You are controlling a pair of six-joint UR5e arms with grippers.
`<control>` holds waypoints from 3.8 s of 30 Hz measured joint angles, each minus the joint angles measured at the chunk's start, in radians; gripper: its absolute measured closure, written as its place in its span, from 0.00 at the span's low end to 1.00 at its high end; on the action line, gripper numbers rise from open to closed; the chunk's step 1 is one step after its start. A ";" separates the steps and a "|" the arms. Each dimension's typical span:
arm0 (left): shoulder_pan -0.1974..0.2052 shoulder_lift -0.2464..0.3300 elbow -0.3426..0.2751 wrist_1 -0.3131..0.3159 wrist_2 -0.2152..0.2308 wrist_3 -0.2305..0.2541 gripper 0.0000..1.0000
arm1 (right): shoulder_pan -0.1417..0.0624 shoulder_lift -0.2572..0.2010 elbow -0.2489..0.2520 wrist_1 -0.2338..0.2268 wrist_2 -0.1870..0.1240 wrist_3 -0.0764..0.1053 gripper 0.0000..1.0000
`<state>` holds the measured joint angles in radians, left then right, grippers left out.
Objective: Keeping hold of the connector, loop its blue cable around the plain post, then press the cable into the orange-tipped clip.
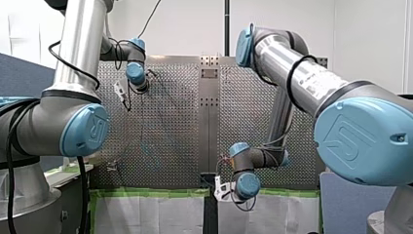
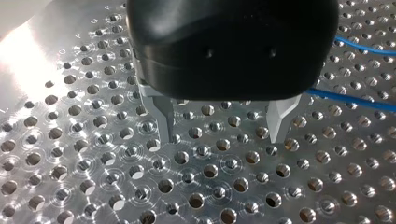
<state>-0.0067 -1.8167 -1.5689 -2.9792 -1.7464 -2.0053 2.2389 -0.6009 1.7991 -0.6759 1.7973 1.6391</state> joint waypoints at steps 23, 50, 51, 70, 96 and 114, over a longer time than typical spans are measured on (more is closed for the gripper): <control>-0.006 0.000 0.000 -0.001 -0.001 0.000 0.02 | -0.069 -0.232 0.158 -0.218 -0.042 0.001 1.00; -0.030 0.000 0.000 -0.017 -0.035 0.011 0.02 | -0.099 -0.279 0.202 -0.469 -0.050 -0.004 1.00; -0.030 0.000 0.000 -0.017 -0.035 0.011 0.02 | -0.101 -0.279 0.203 -0.480 -0.051 -0.005 1.00; -0.036 0.000 0.000 -0.031 -0.039 0.010 0.02 | -0.088 -0.206 0.219 -0.512 -0.056 -0.066 1.00; 0.018 0.031 -0.180 0.121 0.098 -0.210 0.02 | -0.088 -0.190 0.218 -0.514 -0.054 -0.066 1.00; 0.025 0.142 -0.317 0.296 0.273 -0.385 0.02 | -0.089 -0.190 0.219 -0.513 -0.053 -0.066 1.00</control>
<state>0.0181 -1.6748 -1.8856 -2.6832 -1.4735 -2.3903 2.1501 -0.7910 2.0179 -1.1892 1.7439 1.5726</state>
